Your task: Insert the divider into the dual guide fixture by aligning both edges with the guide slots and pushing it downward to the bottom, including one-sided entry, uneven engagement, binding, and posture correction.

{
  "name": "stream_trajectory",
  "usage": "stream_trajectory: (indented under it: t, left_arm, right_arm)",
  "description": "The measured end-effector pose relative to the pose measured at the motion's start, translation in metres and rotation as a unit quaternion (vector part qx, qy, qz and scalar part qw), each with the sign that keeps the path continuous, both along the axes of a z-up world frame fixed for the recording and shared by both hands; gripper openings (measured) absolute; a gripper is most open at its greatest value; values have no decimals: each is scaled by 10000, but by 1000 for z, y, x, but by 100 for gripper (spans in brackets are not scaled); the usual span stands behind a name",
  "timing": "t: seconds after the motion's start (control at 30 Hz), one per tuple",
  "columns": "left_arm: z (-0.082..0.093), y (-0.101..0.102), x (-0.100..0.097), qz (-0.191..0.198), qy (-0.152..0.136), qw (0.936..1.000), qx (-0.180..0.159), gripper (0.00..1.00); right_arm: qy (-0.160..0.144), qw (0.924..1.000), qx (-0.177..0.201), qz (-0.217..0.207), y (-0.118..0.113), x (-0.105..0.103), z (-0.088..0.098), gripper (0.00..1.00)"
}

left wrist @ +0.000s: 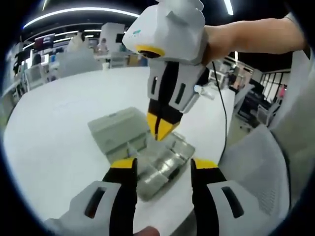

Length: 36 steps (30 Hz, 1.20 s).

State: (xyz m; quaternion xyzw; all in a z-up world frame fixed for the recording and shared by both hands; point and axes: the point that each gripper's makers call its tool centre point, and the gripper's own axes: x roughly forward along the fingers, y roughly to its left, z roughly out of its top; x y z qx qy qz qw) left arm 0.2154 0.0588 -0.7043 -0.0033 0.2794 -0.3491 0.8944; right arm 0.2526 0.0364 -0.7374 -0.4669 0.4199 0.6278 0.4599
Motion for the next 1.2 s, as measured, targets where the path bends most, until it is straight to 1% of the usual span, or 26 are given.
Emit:
stream_trajectory:
  t: [0.2,0.47,0.6,0.67,0.7,0.8,0.87,1.03,1.1,1.2]
  left_arm:
    - [1,0,0,17,-5,10000,-5,42]
    - [2,2,1,30,-23,10000,-3,42]
    - [2,4,1,46,-23,10000,-6,42]
    - [1,4,1,50,-25,10000,0,42]
    - [1,4,1,53,-25,10000,-2,42]
    - [1,4,1,56,-23,10000,-2,42]
    - [2,3,1,52,-24,10000,-7,42]
    - [3,3,1,45,-32,10000,-7,42]
    - [2,3,1,47,-31,10000,-8,42]
    - [1,2,1,43,-21,10000,-6,42]
  right_arm:
    - [-147,9996,-156,181,1,-2,0,0]
    - [-206,9986,-387,300,1,-6,1,0]
    - [-202,9985,-443,259,0,-4,1,0]
    - [-165,9987,-465,136,0,-5,1,0]
    - [-244,9982,-459,315,-1,-3,0,0]
    - [-187,9985,-508,108,-2,-4,0,0]
    - [-206,9984,-491,195,-3,-5,-1,0]
    - [-179,9983,-522,172,-6,-7,-2,0]
    - [-132,9987,-476,149,-5,-9,-2,0]
    - [-158,9983,-533,157,-6,-7,-4,0]
